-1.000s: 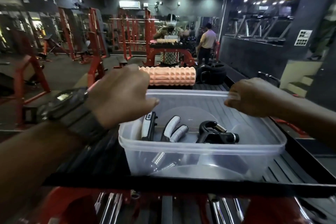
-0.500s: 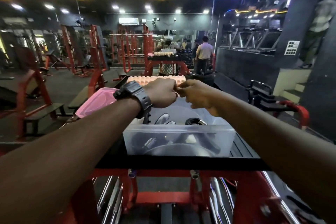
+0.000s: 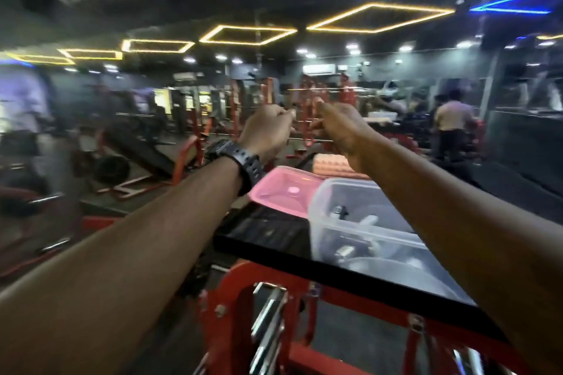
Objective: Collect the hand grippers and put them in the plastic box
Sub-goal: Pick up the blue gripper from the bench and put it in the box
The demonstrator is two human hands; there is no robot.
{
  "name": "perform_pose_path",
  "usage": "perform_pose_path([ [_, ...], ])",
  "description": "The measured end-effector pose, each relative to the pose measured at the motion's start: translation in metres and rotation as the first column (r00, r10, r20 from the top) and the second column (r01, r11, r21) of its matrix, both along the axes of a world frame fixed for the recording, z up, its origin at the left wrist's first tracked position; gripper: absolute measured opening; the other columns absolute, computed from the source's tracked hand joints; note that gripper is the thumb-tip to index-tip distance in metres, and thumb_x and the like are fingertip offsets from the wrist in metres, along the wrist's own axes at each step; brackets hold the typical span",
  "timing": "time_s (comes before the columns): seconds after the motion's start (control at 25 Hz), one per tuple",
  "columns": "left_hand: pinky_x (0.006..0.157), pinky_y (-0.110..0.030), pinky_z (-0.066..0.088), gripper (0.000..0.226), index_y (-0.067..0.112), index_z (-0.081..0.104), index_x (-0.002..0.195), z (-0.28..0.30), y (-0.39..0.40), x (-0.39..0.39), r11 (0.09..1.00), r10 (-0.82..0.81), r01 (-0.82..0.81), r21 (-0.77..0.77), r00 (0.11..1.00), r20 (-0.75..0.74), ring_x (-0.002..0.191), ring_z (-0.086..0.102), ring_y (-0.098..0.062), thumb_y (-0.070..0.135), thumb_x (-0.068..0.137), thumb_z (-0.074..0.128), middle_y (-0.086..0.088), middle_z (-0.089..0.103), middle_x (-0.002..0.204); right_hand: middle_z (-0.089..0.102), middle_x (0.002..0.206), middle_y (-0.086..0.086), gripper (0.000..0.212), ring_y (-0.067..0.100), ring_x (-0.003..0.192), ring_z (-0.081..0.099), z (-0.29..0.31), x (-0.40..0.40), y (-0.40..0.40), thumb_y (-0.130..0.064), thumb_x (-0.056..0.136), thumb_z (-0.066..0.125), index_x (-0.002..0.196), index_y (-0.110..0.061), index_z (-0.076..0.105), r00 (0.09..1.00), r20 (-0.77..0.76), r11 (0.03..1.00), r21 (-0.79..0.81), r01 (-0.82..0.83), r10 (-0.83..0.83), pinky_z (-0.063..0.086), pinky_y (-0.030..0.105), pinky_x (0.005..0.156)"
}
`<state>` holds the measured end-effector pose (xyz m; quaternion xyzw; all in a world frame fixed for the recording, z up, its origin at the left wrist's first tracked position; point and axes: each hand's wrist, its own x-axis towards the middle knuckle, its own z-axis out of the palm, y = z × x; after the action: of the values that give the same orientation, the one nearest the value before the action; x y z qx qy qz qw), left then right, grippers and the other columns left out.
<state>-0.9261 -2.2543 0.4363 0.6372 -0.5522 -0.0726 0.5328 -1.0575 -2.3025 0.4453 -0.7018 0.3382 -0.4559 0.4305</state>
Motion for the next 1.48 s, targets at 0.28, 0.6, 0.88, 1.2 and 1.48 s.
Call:
perform_pose_path([
  [0.28,0.064,-0.035,0.043,0.059,0.012,0.068,0.081,-0.042,0.206,0.175,0.900,0.401,-0.435,-0.030,0.852,-0.336,0.065,0.060,-0.024,0.067,0.083,0.044,-0.005,0.066,0.072,0.065,0.091,0.005,0.036,0.019,0.083,0.058,-0.042,0.207,0.156,-0.047,0.099,0.046,0.098,-0.016,0.065,0.852,-0.008,0.849,0.081,-0.522,0.524,0.046,0.035,0.078],
  [0.6,0.051,-0.025,0.038,0.056,0.013,0.063,0.080,-0.180,0.459,0.256,0.629,0.666,-0.771,0.101,0.468,-0.581,0.060,0.055,-0.016,0.062,0.095,0.039,-0.003,0.063,0.073,0.067,0.100,0.003,0.035,0.016,0.088,0.059,-0.187,0.328,0.356,-0.049,0.099,0.046,0.102,-0.017,0.062,0.629,-0.081,0.619,0.316,-0.719,0.773,0.051,0.038,0.081],
  [0.88,0.058,-0.029,0.039,0.057,0.016,0.061,0.085,-0.342,0.674,0.299,0.469,0.725,-0.880,0.081,0.330,-0.605,0.070,0.055,-0.015,0.063,0.096,0.032,0.001,0.062,0.080,0.065,0.103,0.006,0.038,0.016,0.086,0.057,-0.353,0.408,0.543,-0.048,0.100,0.044,0.107,-0.014,0.060,0.540,-0.050,0.510,0.411,-0.755,0.840,0.048,0.035,0.078],
  [1.2,0.083,-0.037,0.047,0.062,0.023,0.062,0.091,-0.351,0.818,0.337,0.274,0.769,-0.956,0.100,0.156,-0.620,0.095,0.061,-0.022,0.075,0.085,0.028,-0.003,0.066,0.104,0.066,0.102,0.005,0.038,0.017,0.085,0.057,-0.378,0.488,0.680,-0.052,0.099,0.042,0.102,-0.018,0.059,0.413,-0.055,0.394,0.438,-0.808,0.909,0.048,0.031,0.070],
  [1.48,0.102,-0.045,0.046,0.070,0.017,0.059,0.125,-0.369,0.820,0.439,0.286,0.800,-0.947,0.145,0.153,-0.579,0.111,0.060,-0.023,0.070,0.093,0.026,-0.003,0.060,0.126,0.063,0.087,-0.002,0.053,0.011,0.070,0.053,-0.416,0.615,0.688,-0.053,0.098,0.042,0.116,-0.008,0.064,0.405,-0.031,0.373,0.459,-0.806,0.914,0.046,0.029,0.065],
])
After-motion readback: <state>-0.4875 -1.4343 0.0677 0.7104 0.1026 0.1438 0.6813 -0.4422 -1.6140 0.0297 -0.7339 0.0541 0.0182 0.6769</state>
